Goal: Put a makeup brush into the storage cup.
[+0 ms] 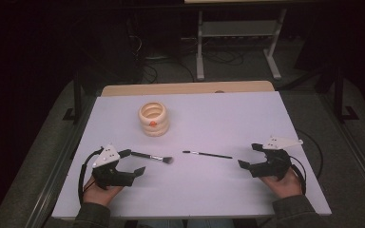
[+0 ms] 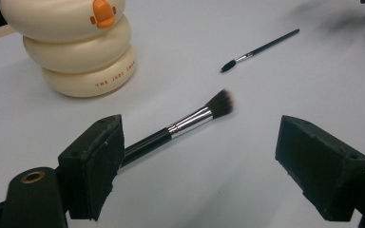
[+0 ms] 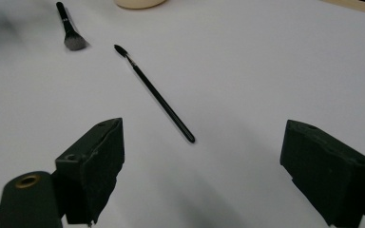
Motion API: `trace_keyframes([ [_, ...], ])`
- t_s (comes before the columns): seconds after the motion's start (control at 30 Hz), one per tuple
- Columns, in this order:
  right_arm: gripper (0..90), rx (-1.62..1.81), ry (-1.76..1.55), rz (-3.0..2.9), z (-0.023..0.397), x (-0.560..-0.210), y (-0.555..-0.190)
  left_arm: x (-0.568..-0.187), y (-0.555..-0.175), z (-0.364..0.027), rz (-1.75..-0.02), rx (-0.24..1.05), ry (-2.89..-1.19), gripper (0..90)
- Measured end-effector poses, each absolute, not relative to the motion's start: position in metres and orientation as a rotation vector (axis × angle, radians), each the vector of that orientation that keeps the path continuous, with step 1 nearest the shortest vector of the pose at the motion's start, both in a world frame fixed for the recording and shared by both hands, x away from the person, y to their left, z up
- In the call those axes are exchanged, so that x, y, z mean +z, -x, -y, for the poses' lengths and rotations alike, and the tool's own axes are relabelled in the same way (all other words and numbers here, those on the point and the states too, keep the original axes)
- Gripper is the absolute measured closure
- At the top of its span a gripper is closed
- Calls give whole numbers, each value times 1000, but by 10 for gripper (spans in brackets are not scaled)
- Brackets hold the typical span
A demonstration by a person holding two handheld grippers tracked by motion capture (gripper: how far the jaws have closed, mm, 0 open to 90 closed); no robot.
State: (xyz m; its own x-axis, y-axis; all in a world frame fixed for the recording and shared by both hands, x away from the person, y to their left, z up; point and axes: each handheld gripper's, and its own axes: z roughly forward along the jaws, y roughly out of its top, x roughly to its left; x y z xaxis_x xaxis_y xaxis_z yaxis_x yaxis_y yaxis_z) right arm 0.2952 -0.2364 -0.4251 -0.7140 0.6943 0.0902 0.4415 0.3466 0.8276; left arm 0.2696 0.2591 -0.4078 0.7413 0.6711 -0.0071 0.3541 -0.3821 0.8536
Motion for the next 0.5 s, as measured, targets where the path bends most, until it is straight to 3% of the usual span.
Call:
trace_keyframes([
  [0.5, 138, 1308, -1003, -2341, 234, -425, -295, -408, -268, -253, -734, 422, -2044, 161],
])
